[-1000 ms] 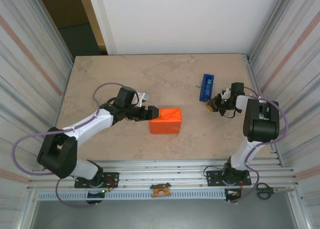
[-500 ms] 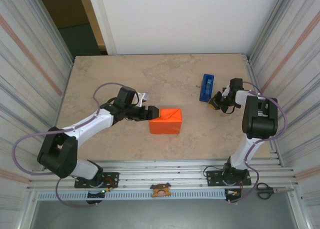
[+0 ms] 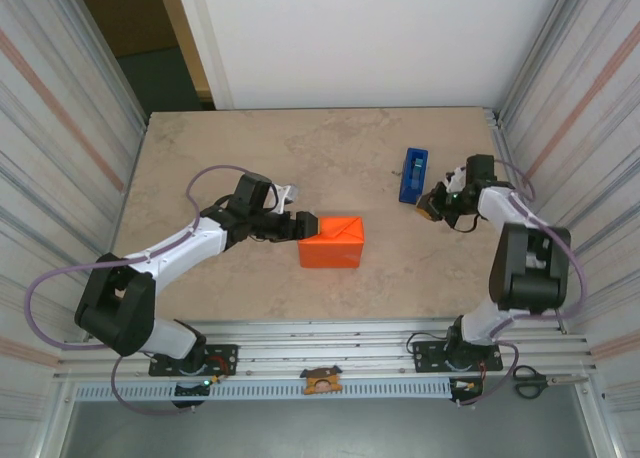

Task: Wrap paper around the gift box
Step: Tear off the tape with the cutter.

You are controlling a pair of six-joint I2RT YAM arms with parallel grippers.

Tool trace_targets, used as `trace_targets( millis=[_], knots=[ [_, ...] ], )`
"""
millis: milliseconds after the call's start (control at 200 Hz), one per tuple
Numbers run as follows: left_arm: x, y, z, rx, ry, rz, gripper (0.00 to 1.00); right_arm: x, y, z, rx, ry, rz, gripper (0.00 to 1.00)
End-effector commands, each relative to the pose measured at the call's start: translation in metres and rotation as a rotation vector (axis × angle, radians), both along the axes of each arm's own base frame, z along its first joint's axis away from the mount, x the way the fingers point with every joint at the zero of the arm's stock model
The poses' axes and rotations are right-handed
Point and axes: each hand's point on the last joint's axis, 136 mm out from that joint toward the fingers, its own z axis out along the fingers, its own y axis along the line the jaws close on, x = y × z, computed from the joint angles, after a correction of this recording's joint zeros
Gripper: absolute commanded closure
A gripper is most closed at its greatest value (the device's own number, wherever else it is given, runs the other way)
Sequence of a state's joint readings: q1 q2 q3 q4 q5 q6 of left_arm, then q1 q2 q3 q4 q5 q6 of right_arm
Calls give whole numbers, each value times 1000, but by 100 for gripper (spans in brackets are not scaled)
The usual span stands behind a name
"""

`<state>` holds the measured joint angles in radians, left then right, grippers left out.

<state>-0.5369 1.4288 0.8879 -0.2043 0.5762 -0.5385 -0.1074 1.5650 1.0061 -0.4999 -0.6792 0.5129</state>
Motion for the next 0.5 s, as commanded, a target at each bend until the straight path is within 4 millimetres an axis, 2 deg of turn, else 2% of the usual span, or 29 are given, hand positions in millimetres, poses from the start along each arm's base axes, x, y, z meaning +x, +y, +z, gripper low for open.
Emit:
trace_targets(
  millis=[0, 120, 251, 346, 496],
  knots=[
    [-23, 9, -37, 100, 113, -22, 22, -32, 32, 49, 120, -32, 127, 100],
    [-23, 9, -37, 103, 108, -24, 22, -39, 48, 93, 178, -110, 164, 100],
    [-22, 8, -37, 102, 106, -23, 22, -38, 69, 131, 243, -183, 186, 100],
    [-22, 8, -37, 101, 107, -24, 22, -36, 90, 143, 258, -204, 209, 100],
    [-23, 9, -37, 102, 107, -25, 22, -44, 137, 145, 303, -176, 293, 100]
  ],
)
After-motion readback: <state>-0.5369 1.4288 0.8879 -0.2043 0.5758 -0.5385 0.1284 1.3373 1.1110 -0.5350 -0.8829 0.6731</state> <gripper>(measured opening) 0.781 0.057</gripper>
